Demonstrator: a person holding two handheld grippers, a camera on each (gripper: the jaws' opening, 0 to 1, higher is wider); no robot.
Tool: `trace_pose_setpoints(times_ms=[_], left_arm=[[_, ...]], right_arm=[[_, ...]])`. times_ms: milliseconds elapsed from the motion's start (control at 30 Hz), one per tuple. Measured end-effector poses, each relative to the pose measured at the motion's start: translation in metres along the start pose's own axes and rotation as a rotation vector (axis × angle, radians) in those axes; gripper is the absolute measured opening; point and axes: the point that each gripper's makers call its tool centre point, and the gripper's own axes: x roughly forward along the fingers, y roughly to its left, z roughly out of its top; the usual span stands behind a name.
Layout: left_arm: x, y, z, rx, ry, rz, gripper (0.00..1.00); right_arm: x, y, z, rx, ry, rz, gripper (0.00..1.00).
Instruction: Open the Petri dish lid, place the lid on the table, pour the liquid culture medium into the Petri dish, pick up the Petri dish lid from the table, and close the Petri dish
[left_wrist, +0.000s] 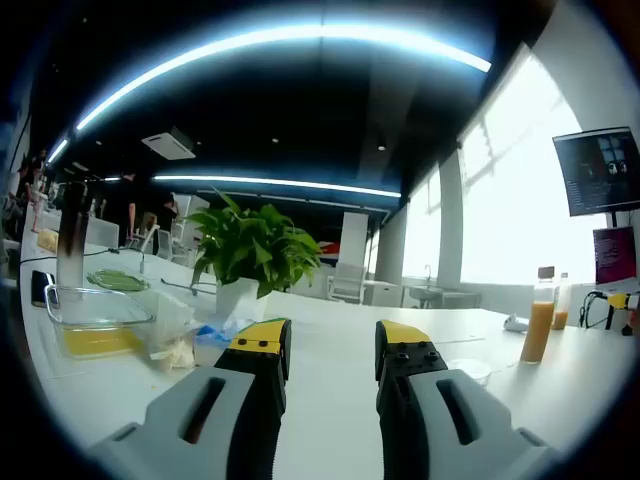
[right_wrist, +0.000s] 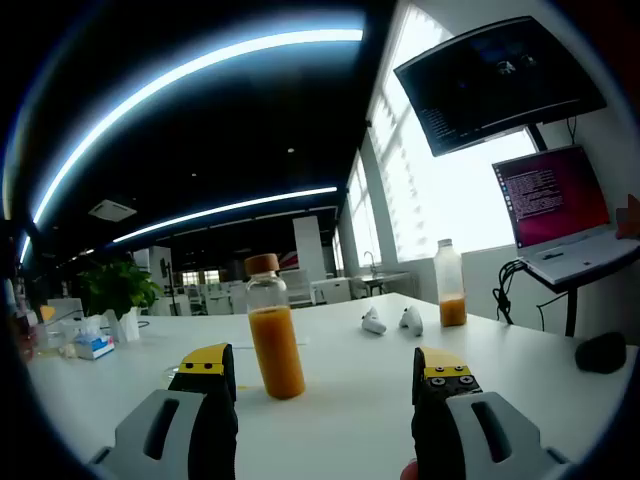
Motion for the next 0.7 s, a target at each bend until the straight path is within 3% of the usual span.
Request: trace_pose_setpoints(times_ms=[700], left_arm=[[-0.0044,-0.0012,0.0052,-0.007,-0.01,0.001,0.25]], right_arm=[[-0.0043,-0.0037,0.0049,0.008,-0.014,-0.003,0.66]])
